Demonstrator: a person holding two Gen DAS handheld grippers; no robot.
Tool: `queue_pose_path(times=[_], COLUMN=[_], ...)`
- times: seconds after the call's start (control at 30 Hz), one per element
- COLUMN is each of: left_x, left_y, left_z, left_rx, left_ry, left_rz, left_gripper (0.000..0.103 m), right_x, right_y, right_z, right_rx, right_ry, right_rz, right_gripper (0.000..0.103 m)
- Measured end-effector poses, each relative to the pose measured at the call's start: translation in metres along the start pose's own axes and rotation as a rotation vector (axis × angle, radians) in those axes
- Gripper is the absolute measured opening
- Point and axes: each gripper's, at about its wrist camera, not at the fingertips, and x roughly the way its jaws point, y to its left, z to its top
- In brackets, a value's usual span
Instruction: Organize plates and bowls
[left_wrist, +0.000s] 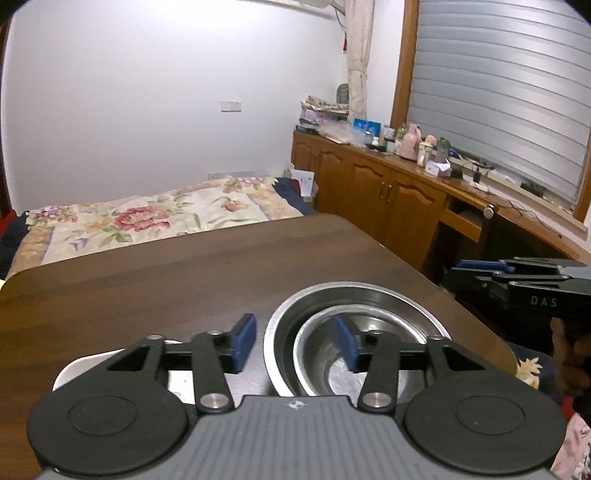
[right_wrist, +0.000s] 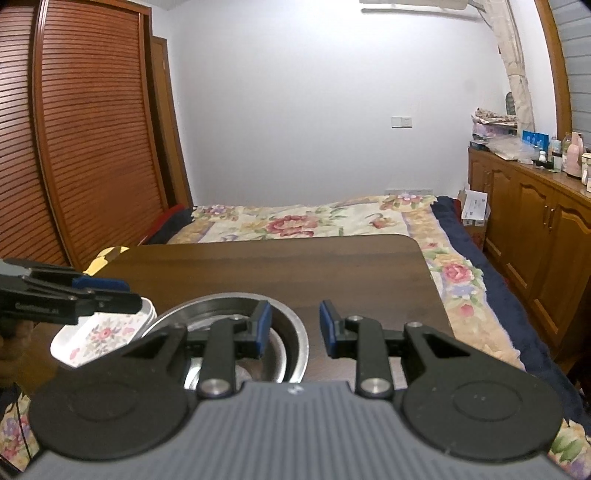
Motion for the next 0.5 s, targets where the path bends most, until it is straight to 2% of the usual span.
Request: queue_pose_path(times=[0.1, 0.17, 0.23, 0.3, 0.5], left_x=[-0.001, -0.001, -0.001, 0.002, 0.011], left_y=[0.0, 0.0, 0.001, 0.0, -0.009], left_z=[-0.004, -0.008, -0.012, -0.015, -0.027], left_rx=[-0.002, -0.012, -0.022, -0.026, -0.009], left_ry=[-0.025, -0.042, -0.048, -0.054, -0.059], left_rz=[0.037, 0.058, 0.065, 0.083, 0.111], left_gripper=[0.071, 0.074, 0.078, 0.079, 0.079], right_x=[0.003, 0.006, 0.01, 0.015, 0.03], right_y=[-0.001, -0.001, -0.001, -0.002, -0.004], right_z=[-0.004, -0.008, -0.012, -0.016, -0.028], right_rx=[0.013, 0.019, 0.021, 0.025, 0.055], right_ry=[0.002, 0.011, 0.017, 0.019, 0.033], right_rz=[-0.006, -0.006, -0.01, -0.016, -0.011], right_gripper=[0.038, 0.046, 0.048, 0.053, 0.054])
